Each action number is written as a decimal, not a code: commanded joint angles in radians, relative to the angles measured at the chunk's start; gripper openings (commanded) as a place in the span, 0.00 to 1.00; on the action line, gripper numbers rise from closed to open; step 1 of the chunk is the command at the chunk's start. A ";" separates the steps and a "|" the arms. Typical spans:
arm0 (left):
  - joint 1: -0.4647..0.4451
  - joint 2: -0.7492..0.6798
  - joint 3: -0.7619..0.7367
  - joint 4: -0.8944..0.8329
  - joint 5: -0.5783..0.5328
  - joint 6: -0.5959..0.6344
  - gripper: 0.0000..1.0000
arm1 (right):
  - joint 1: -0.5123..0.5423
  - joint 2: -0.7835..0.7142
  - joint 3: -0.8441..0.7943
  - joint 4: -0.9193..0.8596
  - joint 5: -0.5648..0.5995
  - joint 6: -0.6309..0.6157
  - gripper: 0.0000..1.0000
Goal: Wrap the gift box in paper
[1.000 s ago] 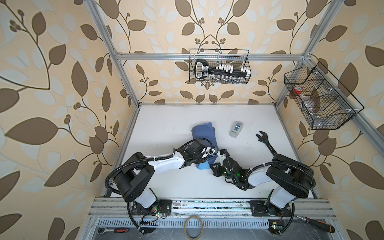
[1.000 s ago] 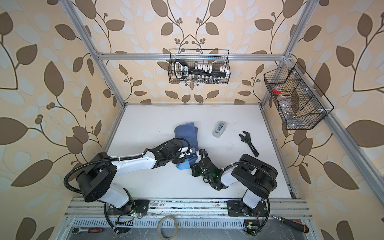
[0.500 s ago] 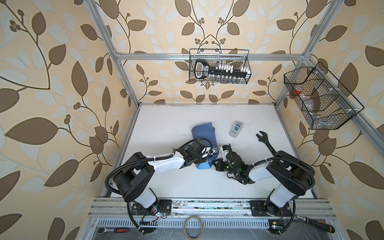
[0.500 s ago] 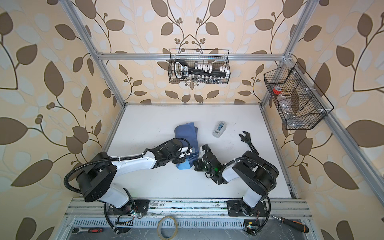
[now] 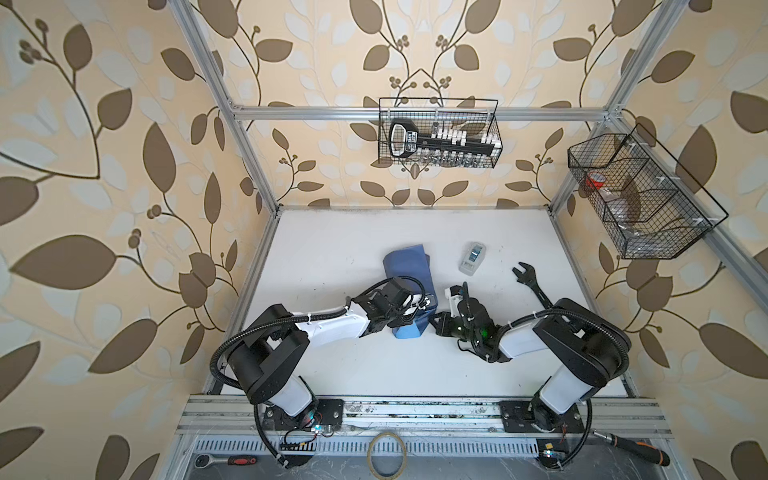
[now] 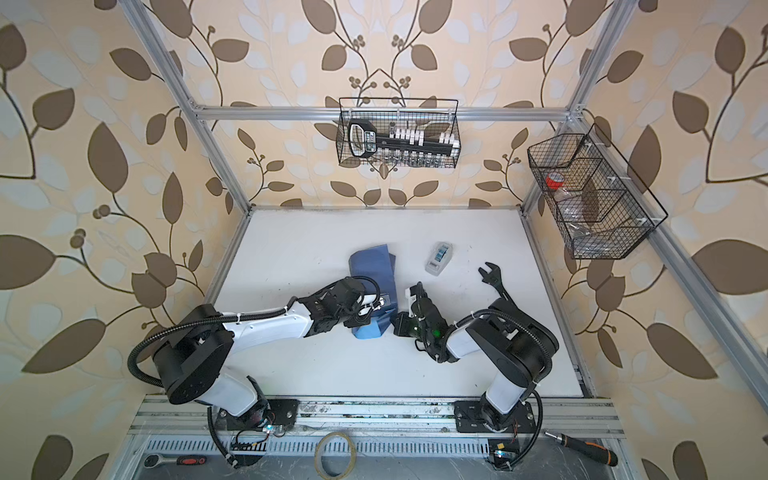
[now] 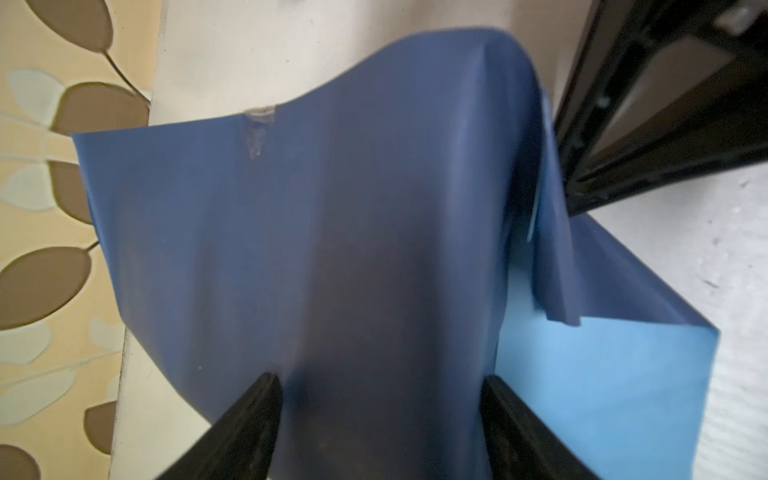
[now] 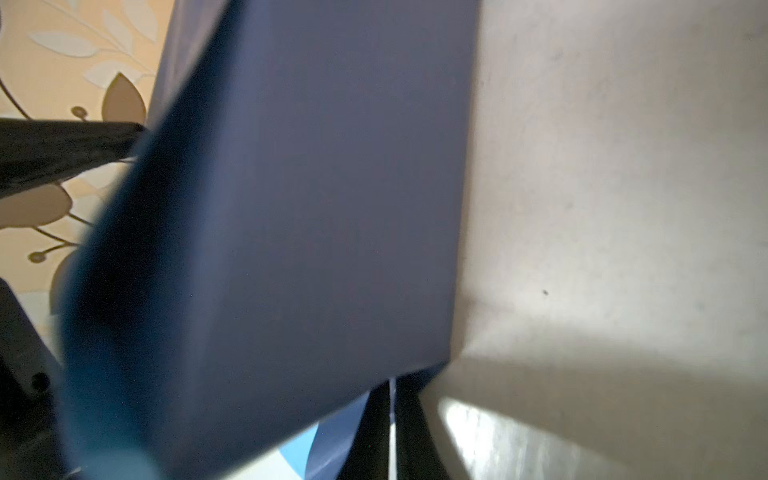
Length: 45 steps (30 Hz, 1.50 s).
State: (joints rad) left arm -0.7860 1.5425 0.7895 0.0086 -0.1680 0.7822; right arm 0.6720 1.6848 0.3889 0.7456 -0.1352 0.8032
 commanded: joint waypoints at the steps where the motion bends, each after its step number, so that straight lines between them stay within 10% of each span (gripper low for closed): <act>1: -0.005 0.025 0.007 -0.073 0.013 0.029 0.76 | 0.007 0.031 -0.004 -0.025 -0.017 -0.002 0.09; 20: -0.005 0.019 0.007 -0.073 0.013 0.026 0.76 | 0.164 0.027 -0.097 0.069 0.044 0.099 0.07; 45: -0.006 0.022 0.013 -0.075 0.014 0.023 0.77 | -0.043 0.044 0.006 0.006 -0.086 0.008 0.08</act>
State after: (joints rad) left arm -0.7860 1.5425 0.7898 0.0074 -0.1684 0.7818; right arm 0.6338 1.7180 0.3874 0.7963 -0.2008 0.8215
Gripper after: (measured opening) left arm 0.766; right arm 0.075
